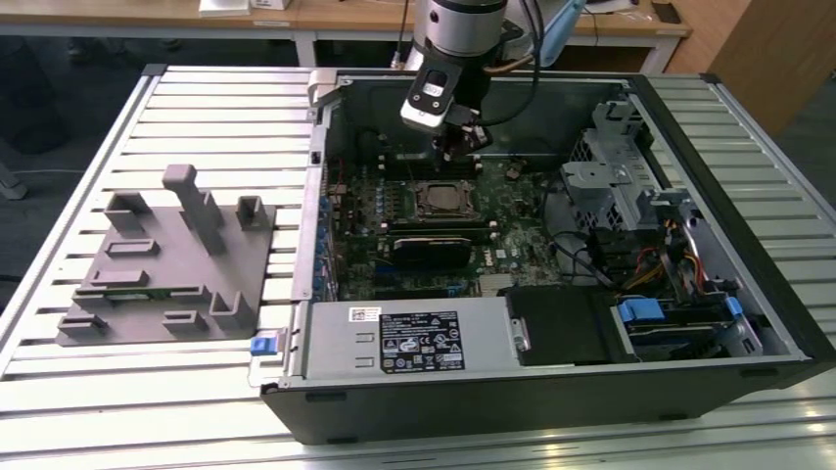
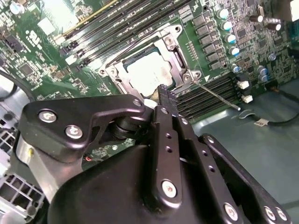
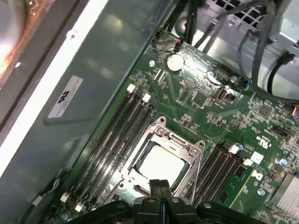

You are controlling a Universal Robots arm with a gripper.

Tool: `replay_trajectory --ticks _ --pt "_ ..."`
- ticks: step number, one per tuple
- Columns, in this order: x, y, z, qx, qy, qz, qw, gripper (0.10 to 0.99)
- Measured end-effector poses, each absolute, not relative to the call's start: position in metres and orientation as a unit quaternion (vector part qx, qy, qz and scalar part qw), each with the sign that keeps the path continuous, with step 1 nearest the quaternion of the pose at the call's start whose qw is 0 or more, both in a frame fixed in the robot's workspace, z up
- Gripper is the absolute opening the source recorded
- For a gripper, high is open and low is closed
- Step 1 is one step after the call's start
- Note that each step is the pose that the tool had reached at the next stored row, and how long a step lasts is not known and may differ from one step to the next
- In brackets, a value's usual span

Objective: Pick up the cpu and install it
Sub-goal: 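Install the first cpu locking lever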

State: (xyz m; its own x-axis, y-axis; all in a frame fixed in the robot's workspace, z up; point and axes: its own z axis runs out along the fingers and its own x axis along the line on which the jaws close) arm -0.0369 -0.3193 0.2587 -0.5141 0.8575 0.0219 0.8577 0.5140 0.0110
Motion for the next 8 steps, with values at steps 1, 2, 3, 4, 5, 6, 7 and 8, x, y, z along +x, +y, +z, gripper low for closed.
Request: replay_trajectory --ticks 1,2,3,4,5,6,7,8 --pt "-0.0369 -0.3193 0.2587 -0.489 -0.872 -0.010 0.007 0.118" --pt "-0.0369 -0.3193 0.2587 -0.484 -0.875 -0.010 0.007 0.118" --pt "-0.0369 -0.3193 0.2587 -0.480 -0.877 -0.010 0.007 0.118" --pt "-0.0369 -0.3193 0.2587 -0.476 -0.879 -0.010 0.007 0.118" --pt "-0.0369 -0.3193 0.2587 -0.472 -0.882 -0.010 0.007 0.118" --pt "-0.0369 -0.3193 0.2587 -0.467 -0.884 -0.010 0.007 0.118" --pt "-0.0369 -0.3193 0.2587 -0.462 -0.887 -0.010 0.007 0.118" --pt "-0.0369 -0.3193 0.2587 -0.456 -0.890 -0.010 0.007 0.118"
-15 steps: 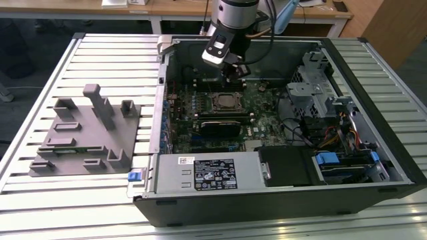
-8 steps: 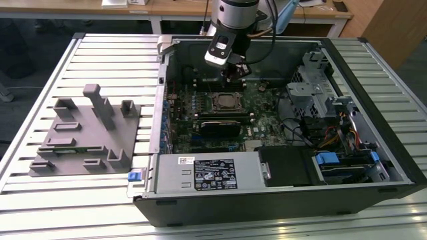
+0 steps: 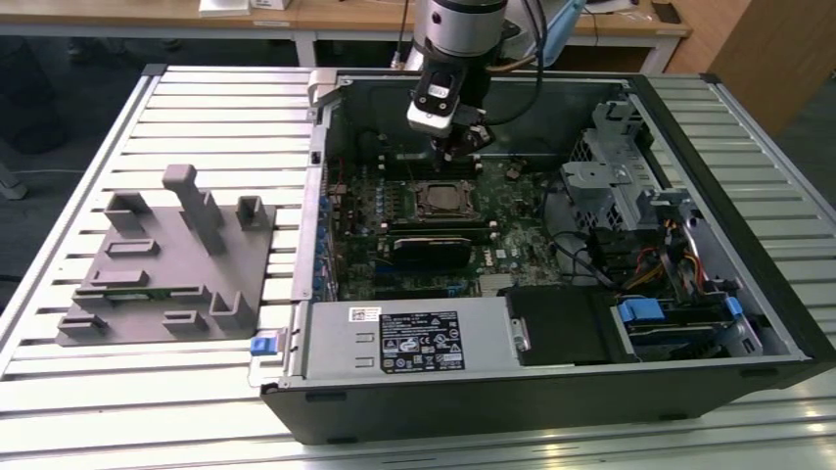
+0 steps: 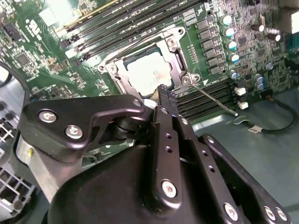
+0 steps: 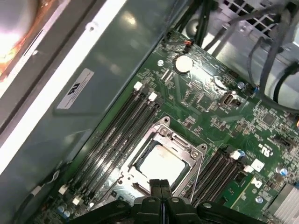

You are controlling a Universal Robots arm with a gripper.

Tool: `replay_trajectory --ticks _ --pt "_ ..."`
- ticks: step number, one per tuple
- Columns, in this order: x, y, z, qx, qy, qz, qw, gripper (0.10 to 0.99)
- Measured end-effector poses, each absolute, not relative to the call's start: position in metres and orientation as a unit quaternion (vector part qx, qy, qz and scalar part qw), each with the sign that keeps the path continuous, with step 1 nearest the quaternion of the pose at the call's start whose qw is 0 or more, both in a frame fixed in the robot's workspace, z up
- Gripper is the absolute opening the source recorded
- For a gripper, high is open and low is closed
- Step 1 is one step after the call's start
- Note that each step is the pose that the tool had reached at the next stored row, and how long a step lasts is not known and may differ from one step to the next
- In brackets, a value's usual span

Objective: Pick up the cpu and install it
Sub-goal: 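Install the first cpu locking lever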

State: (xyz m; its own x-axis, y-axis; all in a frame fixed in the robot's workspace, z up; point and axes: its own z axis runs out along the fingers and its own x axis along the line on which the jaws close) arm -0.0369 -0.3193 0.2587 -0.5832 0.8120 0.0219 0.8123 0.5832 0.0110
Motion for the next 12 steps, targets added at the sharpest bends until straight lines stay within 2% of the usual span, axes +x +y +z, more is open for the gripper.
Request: replay_trajectory --ticks 12 --pt "-0.0369 -0.3193 0.2646 -0.411 -0.911 -0.009 0.008 0.118"
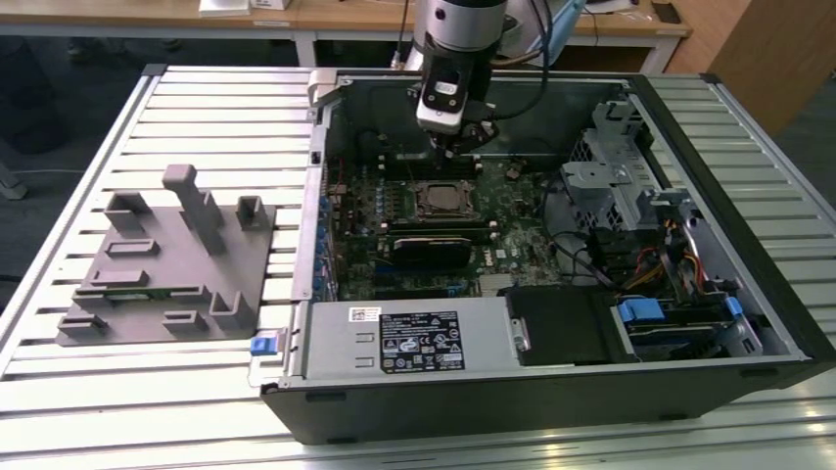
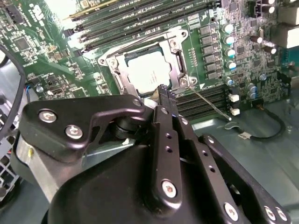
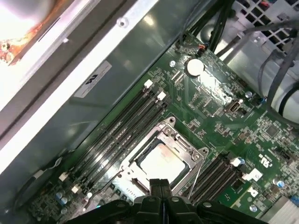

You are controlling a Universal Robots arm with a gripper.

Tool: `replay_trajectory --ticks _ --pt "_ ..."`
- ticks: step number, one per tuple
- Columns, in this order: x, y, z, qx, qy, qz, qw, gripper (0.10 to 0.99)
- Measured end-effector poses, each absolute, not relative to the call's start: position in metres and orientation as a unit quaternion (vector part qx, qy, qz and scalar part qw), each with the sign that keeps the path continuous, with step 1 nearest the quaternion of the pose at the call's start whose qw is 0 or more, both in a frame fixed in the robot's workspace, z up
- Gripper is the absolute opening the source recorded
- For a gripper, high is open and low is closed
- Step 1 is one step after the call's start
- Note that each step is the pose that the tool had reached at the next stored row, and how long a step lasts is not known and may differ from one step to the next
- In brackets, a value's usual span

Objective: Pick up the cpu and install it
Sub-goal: 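Install the first cpu locking lever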

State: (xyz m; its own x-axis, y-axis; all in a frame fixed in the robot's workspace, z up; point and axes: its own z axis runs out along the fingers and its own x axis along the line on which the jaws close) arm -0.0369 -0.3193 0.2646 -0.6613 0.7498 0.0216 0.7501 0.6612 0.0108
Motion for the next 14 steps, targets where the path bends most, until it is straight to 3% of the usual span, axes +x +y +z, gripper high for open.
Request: replay_trajectory --ticks 14 --pt "-0.0369 -0.3193 0.2653 -0.350 -0.937 -0.007 0.007 0.118"
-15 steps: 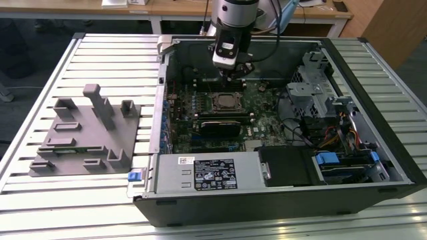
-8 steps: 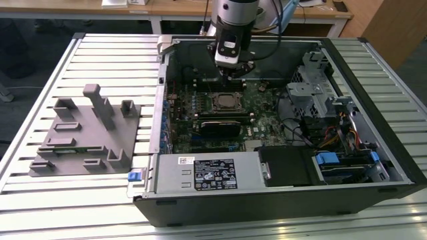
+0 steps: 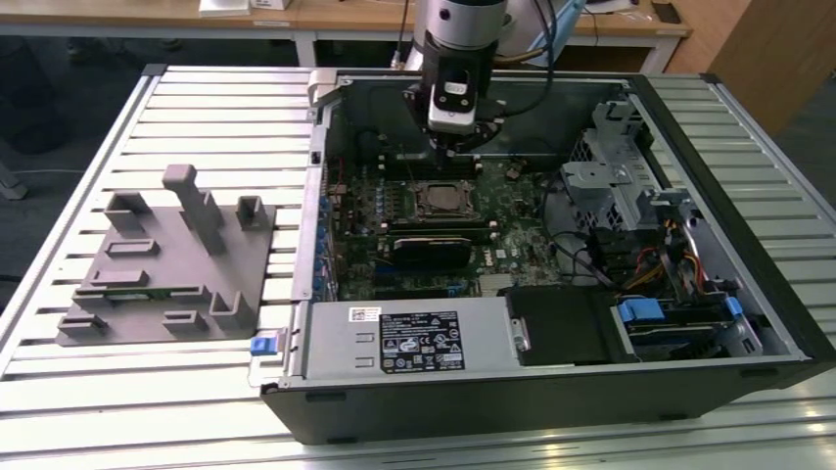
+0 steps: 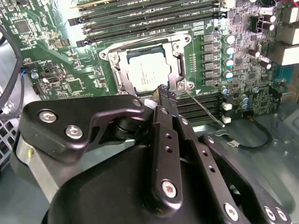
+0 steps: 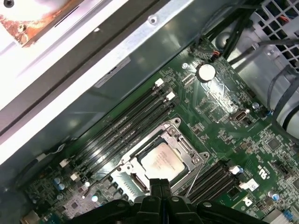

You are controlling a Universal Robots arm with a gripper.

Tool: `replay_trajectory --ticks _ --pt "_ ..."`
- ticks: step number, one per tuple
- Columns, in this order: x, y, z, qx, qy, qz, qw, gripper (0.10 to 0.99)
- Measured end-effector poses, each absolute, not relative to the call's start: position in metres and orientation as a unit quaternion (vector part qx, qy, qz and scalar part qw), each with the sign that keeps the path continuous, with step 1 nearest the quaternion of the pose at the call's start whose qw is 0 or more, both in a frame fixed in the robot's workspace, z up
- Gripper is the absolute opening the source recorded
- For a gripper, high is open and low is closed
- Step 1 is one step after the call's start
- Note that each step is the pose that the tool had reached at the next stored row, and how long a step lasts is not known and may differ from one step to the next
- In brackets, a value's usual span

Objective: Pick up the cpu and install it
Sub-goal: 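Install the first cpu locking lever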

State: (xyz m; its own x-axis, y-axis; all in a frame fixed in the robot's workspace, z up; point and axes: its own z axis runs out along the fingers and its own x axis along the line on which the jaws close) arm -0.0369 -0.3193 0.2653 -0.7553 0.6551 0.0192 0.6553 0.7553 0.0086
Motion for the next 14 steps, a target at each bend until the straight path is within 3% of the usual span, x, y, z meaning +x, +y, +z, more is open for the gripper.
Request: replay_trajectory --ticks 14 --pt "-0.0369 -0.3193 0.2653 -0.313 -0.950 -0.007 0.008 0.118"
